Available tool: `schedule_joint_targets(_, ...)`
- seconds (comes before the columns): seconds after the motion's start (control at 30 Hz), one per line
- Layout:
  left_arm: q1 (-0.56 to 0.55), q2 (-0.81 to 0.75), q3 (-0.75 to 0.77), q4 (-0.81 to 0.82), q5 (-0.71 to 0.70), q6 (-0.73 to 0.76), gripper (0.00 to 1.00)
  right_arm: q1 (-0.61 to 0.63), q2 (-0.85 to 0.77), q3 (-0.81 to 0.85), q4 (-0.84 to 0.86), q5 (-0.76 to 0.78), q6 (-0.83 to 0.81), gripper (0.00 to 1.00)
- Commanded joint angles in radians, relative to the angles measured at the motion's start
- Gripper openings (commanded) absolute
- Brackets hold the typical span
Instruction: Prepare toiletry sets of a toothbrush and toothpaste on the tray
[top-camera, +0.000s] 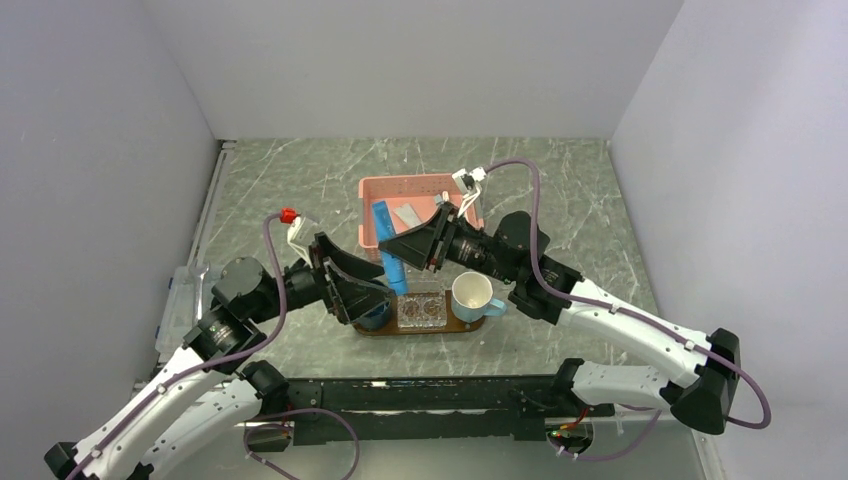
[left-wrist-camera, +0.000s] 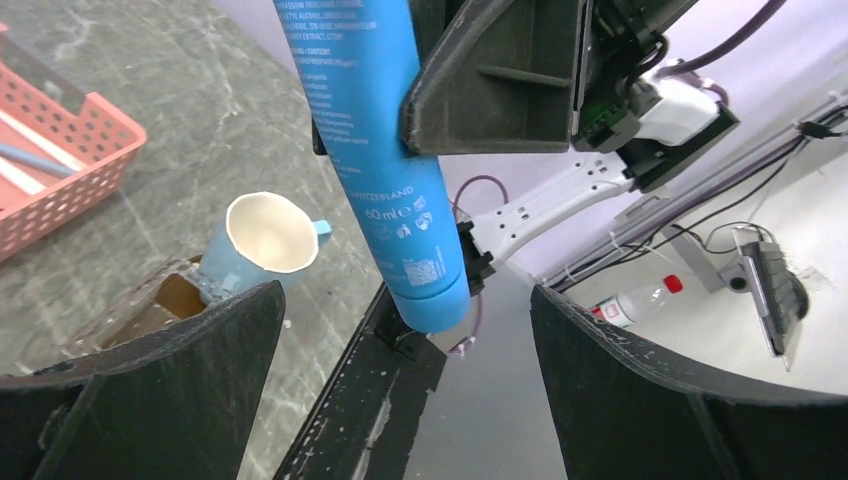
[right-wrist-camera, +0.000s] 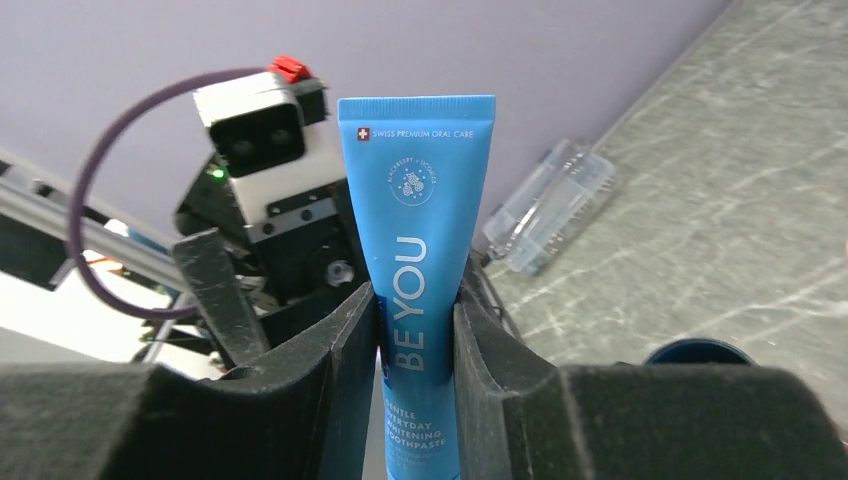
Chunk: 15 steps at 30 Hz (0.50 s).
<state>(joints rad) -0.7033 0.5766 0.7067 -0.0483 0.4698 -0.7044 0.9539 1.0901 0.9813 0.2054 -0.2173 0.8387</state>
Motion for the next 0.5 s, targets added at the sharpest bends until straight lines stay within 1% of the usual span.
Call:
schedule_joint_targets(0.0, 0.004, -0.013, -0.024, 0.191, 0.069, -0.089, 0.99, 0.023, -0.024, -0.029, 0.240, -0.040, 0.096, 0.32)
schedule_joint_targets(0.17, 0.005, -0.005, -0.051, 0.274, 0.086, -0.128, 0.99, 0.053, 0.003, -0.035, 0.284, -0.035, 0.121, 0.33)
schedule_joint_targets(0.27, 0.004, 0.002, -0.071, 0.339, 0.104, -0.155, 0.97, 0.065, 0.006, -0.038, 0.298, -0.019, 0.124, 0.32)
schedule_joint_targets(0.47, 0.005, 0.015, -0.084, 0.388, 0.132, -0.172, 0.80, 0.079, 0.008, -0.038, 0.302, 0.006, 0.111, 0.33)
